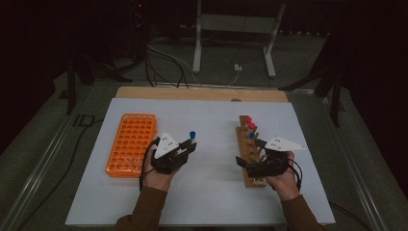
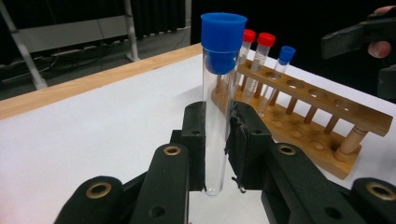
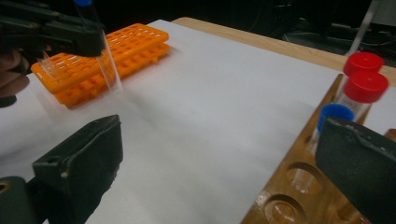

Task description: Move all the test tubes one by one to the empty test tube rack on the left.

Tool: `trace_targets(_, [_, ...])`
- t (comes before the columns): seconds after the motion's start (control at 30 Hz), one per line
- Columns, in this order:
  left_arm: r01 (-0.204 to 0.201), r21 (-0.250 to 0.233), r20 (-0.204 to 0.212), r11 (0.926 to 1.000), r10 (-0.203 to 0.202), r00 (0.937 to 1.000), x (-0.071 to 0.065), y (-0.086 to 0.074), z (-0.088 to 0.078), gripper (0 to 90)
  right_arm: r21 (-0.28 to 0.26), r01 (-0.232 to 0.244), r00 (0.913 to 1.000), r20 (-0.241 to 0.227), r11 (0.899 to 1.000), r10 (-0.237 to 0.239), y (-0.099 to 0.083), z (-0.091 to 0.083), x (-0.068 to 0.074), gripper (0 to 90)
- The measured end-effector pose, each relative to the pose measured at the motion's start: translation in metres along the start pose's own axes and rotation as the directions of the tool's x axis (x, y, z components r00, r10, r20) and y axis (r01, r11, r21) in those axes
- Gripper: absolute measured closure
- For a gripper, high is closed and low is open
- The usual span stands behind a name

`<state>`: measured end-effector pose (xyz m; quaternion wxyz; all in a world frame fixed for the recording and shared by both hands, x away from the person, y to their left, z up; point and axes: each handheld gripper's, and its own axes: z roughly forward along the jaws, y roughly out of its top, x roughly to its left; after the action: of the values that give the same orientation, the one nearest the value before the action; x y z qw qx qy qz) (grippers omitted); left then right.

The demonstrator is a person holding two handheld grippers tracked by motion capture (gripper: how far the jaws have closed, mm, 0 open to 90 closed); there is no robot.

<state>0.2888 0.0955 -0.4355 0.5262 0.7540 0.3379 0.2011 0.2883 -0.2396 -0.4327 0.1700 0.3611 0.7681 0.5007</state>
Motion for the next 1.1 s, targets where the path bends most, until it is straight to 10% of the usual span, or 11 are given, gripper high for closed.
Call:
trace_targets(0.57, [0.014, -0.033, -0.119, 0.9993, -0.018, 0.9927, 0.043, -0.007, -0.06, 77.5, -0.021, -0.009, 0.9999, 0.01, 1.0, 0.009, -0.001, -0.007, -0.003, 1.0])
trace_targets(1.1, [0.069, -0.066, -0.291, 0.9954, -0.085, 0.9528, 0.08, -0.034, -0.115, 77.5, -0.031, -0.003, 0.9999, 0.01, 1.0, 0.003, -0.001, -0.01, -0.003, 1.1])
